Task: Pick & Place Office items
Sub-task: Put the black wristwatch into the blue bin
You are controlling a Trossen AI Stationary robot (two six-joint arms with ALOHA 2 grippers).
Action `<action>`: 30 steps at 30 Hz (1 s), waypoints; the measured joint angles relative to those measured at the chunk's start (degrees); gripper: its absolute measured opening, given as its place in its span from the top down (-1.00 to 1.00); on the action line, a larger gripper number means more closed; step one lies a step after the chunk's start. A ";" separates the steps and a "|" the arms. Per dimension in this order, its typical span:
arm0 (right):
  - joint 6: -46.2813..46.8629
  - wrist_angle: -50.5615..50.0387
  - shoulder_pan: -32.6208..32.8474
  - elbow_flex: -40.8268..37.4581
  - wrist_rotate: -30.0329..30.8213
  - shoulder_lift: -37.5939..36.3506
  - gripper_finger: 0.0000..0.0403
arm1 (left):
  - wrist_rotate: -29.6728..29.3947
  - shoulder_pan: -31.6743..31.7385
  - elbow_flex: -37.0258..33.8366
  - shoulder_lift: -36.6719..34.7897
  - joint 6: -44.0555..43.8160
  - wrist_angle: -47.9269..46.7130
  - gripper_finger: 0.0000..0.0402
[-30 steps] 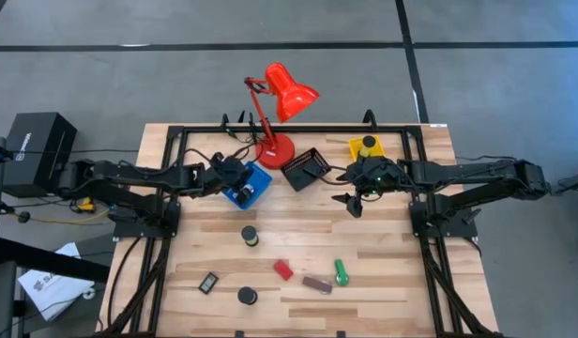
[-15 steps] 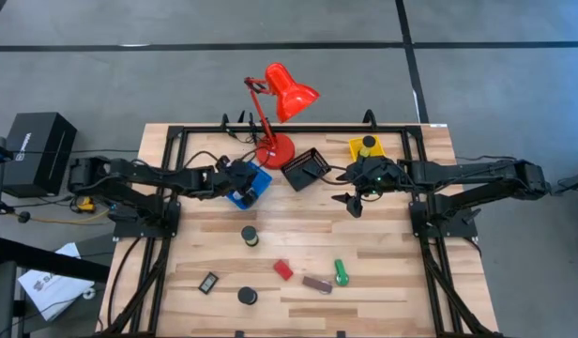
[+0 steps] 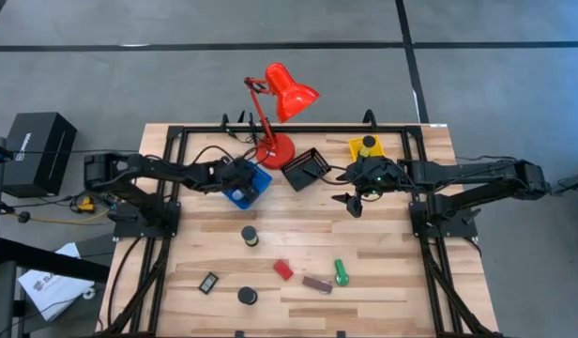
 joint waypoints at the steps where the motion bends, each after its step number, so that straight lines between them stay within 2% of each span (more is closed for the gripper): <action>1: 0.00 0.00 0.00 0.00 0.00 0.00 -0.51 | 1.47 0.24 -0.01 0.59 0.00 0.23 0.61; 4: 0.00 -0.04 0.00 0.00 0.00 0.00 -0.51 | 4.42 0.47 -0.01 2.27 -0.04 0.46 0.62; 18: 0.00 -0.20 0.00 0.00 0.00 0.02 -0.51 | 4.54 -0.04 -0.01 1.94 2.74 1.24 0.31; 25: 0.00 -0.20 0.00 0.00 0.00 0.02 -0.51 | 4.50 -0.29 -0.01 -5.76 2.89 1.28 0.23; 30: 0.00 -0.22 0.00 0.00 0.00 0.02 -0.51 | 2.25 -0.29 -0.01 -10.22 2.87 1.48 0.26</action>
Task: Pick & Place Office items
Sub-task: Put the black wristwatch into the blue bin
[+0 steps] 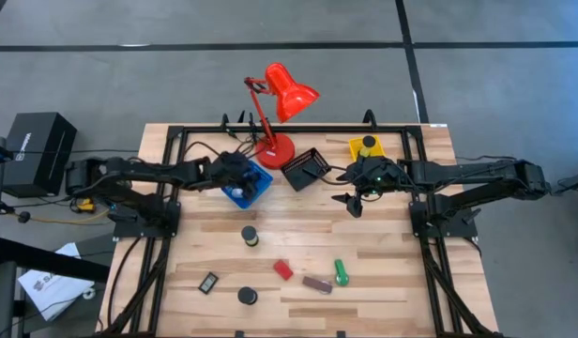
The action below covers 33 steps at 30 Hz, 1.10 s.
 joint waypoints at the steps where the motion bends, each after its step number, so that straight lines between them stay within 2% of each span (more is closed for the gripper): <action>1: 0.00 0.02 -0.02 0.00 0.00 0.00 -0.51 | -0.68 0.00 0.00 -0.05 -0.02 0.01 0.28; 4: 0.00 0.02 -0.02 0.00 0.00 0.00 -0.51 | -0.76 -0.04 -0.04 1.16 1.94 0.12 0.40; 11: 0.00 0.02 -0.01 0.00 0.00 0.00 -0.51 | -0.29 -0.22 -0.13 8.50 5.13 -0.04 0.89; 13: 0.00 0.02 -0.01 0.00 0.00 0.00 -0.51 | -0.29 -0.16 -0.13 10.07 5.13 0.43 0.97; 23: 0.00 0.02 -0.02 0.02 0.00 0.01 -0.51 | -0.27 0.31 -0.13 10.98 5.13 0.38 0.99; 27: 0.00 0.02 -0.02 0.02 0.00 0.02 -0.51 | -0.24 1.39 -0.11 10.98 4.35 -2.65 0.99; 33: 0.00 0.02 -0.01 0.02 0.00 0.01 -0.51 | 3.78 2.93 -0.11 10.98 2.58 -4.04 1.00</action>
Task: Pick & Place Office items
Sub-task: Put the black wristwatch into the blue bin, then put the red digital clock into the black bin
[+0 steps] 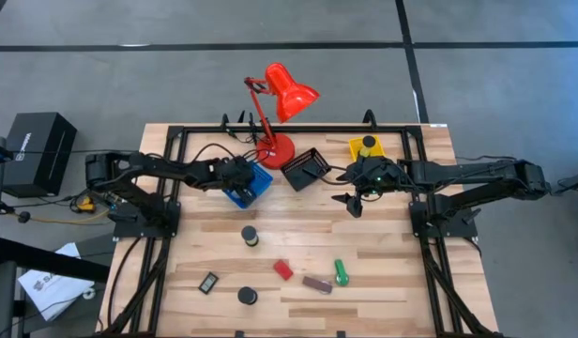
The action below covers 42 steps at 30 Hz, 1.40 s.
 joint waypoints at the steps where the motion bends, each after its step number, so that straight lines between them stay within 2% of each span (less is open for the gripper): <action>1: 0.00 0.00 -0.01 0.00 0.00 0.01 -0.51 | -0.01 0.00 0.00 -0.06 0.08 -0.04 1.00; 5: 0.02 0.16 0.01 0.02 0.00 0.40 -0.51 | 0.01 -0.84 0.02 -2.17 0.77 -0.04 1.00; 14: 0.00 0.00 0.00 0.02 0.00 6.21 -0.51 | -0.68 -5.01 0.15 -14.33 1.84 0.69 1.00; 18: 0.00 0.40 -0.11 0.02 -0.02 7.61 -0.51 | -0.71 -7.09 0.15 -17.23 1.87 1.12 1.00; 30: -0.02 0.36 -0.82 0.02 -0.02 6.57 -0.51 | -0.74 -11.86 0.15 -17.84 1.95 7.27 1.00; 42: -0.02 0.04 -0.80 0.02 -0.02 6.79 -0.51 | 1.33 -15.07 0.15 -17.84 7.74 13.49 1.00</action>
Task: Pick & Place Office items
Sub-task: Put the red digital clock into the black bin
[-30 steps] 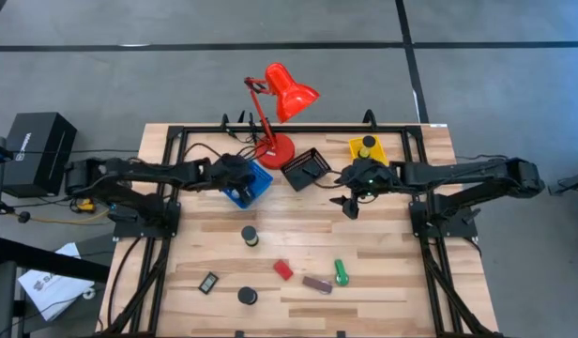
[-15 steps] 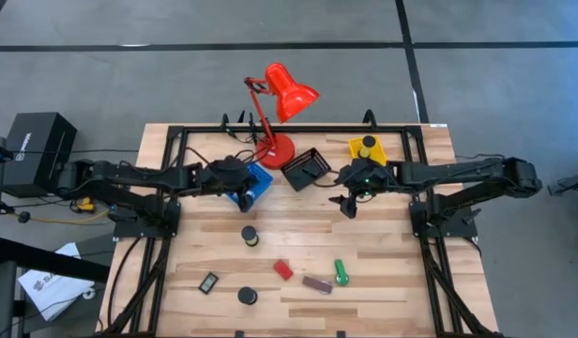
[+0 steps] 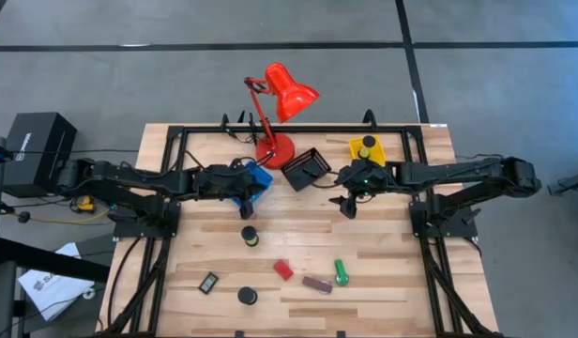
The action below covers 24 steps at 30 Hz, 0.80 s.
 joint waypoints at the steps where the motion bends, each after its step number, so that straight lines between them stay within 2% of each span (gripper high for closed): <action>1: -0.02 -0.02 0.00 0.00 0.00 0.00 -0.51 | -0.01 -0.27 0.00 0.00 0.13 0.32 1.00; 8: 0.00 0.66 -0.08 0.00 0.00 0.00 -0.51 | 1.38 -1.69 0.01 0.78 0.38 4.34 0.90; 17: 0.00 1.30 -0.31 0.00 -0.02 -0.04 -0.51 | 15.06 -1.72 0.02 9.70 3.37 21.98 0.56; 21: 0.00 1.30 -0.26 0.00 -0.15 -0.04 -0.51 | 15.84 -1.59 0.08 13.45 3.39 27.65 0.47; 24: 0.00 1.30 -0.30 0.00 -0.15 -0.04 -0.51 | 15.87 -1.62 1.85 14.89 3.30 27.44 0.43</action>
